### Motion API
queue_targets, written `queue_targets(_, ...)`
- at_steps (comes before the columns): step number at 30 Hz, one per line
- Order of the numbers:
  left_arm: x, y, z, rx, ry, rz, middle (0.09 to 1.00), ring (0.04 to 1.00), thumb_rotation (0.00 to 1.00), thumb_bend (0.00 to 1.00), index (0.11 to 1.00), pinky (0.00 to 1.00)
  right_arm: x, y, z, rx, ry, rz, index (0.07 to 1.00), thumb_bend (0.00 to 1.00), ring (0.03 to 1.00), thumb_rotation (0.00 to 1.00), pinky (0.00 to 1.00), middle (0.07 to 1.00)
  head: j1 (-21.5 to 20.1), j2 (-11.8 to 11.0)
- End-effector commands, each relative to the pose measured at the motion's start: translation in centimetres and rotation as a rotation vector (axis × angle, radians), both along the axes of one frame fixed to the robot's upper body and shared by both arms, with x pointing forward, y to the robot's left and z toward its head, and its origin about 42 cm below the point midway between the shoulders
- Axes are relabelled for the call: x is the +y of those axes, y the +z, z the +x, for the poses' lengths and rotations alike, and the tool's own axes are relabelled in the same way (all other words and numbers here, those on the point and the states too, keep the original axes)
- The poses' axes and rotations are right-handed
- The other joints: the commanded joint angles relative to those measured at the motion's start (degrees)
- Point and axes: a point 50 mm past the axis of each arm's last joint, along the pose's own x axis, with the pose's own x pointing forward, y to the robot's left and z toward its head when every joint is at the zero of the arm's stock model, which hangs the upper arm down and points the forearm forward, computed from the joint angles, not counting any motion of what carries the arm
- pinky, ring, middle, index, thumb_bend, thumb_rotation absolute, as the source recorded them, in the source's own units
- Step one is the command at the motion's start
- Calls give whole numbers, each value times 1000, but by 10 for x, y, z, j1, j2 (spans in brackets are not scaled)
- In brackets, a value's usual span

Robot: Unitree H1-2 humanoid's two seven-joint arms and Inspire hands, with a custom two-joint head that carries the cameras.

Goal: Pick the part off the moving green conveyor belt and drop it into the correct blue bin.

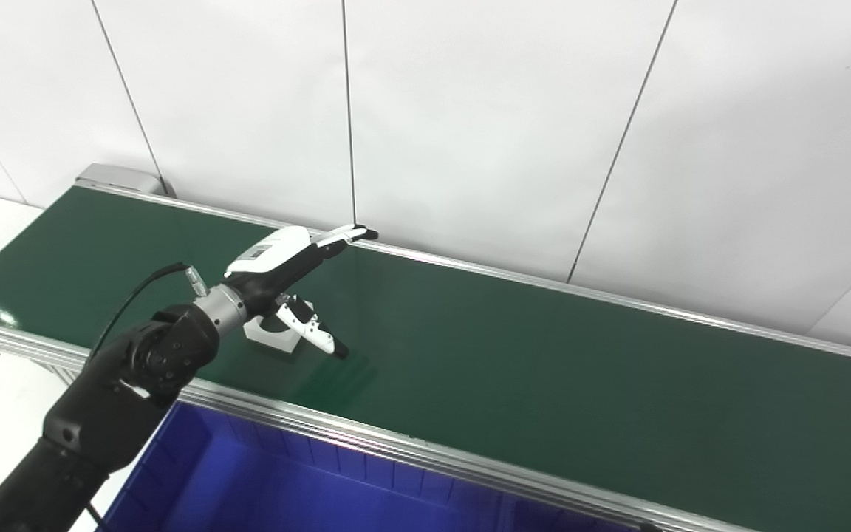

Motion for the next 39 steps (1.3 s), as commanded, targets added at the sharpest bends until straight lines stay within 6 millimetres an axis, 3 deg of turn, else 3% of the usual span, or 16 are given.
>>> queue_targets(1, 9, 22, 12, -87, -16, 67, 975, 949, 187, 885, 959, 875, -1, 9, 3, -73, 1, 41, 840, 846, 703, 106, 668, 742, 0, 0)
queue_targets(12, 21, 1, 19, 12, 55, 125, 978, 973, 154, 921, 964, 923, -2, 10, 4, -77, 3, 43, 834, 846, 692, 109, 656, 729, 7, 1)
queue_targets(15, 23, -6, 20, 32, 54, 146, 970, 977, 147, 933, 965, 976, -2, 11, 3, -72, 2, 53, 842, 845, 703, 105, 665, 739, 8, 1)
queue_targets(23, 19, -21, 21, 69, 48, 199, 968, 970, 97, 922, 960, 977, -2, 11, 2, -81, -2, 38, 843, 843, 698, 117, 665, 735, 10, 3)
queue_targets(27, 14, -31, 20, 67, 54, 174, 943, 916, 18, 884, 934, 866, -2, 11, 2, -81, -4, 44, 846, 840, 700, 121, 665, 737, 10, 4)
queue_targets(29, 10, -39, 19, 45, 55, 133, 912, 871, 3, 804, 902, 789, -2, 12, 2, -83, -4, 45, 844, 838, 691, 109, 650, 733, 9, 5)
queue_targets(31, 7, -45, 19, -8, 42, 103, 846, 789, 0, 708, 840, 699, -2, 12, 2, -84, -5, 46, 842, 833, 687, 94, 642, 731, 9, 5)
queue_targets(32, 6, -48, 19, -49, 34, 86, 788, 726, 0, 612, 797, 652, -2, 12, 2, -85, -5, 45, 841, 833, 687, 95, 640, 731, 9, 5)
queue_targets(33, 4, -50, 19, -82, 29, 72, 742, 678, 0, 590, 758, 611, -2, 12, 2, -87, -5, 43, 841, 831, 686, 95, 639, 731, 9, 5)
queue_targets(34, 1, -52, 20, -107, 24, 56, 688, 557, 0, 517, 706, 577, -2, 12, 2, -87, -5, 44, 839, 829, 685, 100, 637, 730, 9, 5)
queue_targets(36, -2, -53, 23, -122, 20, 36, 538, 448, 0, 498, 571, 501, -2, 12, 2, -86, -6, 48, 840, 826, 688, 103, 637, 735, 11, 6)
queue_targets(39, -5, -53, 26, -118, 25, 18, 483, 404, 0, 494, 547, 428, -1, 12, 1, -91, -9, 43, 843, 817, 684, 114, 621, 735, 10, 7)
